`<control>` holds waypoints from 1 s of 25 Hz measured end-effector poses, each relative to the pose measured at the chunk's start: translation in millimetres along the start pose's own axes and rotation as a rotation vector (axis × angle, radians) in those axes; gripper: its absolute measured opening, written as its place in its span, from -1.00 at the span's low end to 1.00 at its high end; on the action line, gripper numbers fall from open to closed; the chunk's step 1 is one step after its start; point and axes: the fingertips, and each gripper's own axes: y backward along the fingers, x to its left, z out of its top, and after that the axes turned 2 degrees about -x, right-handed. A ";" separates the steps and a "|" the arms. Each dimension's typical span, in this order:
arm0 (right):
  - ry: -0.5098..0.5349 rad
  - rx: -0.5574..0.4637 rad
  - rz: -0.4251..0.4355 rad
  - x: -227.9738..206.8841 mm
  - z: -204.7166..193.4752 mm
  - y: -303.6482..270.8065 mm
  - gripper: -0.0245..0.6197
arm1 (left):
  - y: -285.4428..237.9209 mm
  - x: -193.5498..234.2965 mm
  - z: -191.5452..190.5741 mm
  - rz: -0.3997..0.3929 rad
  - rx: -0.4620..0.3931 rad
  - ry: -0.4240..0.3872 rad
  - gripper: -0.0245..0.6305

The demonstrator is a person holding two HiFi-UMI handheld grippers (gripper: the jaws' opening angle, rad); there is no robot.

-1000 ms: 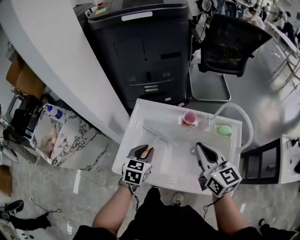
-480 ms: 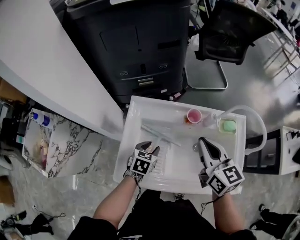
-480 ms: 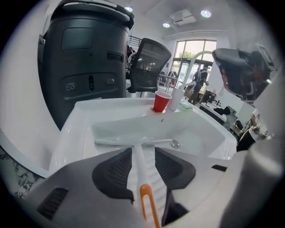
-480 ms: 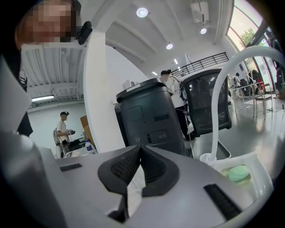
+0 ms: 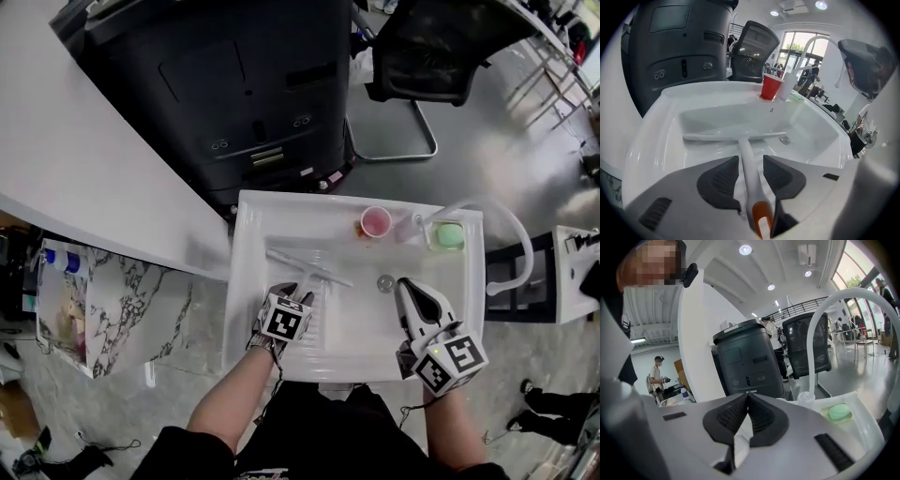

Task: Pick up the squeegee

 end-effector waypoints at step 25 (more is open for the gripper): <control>0.003 -0.021 0.003 -5.4 9.5 28.1 -0.87 | 38.9 -8.9 19.9 0.073 -0.092 0.020 -0.69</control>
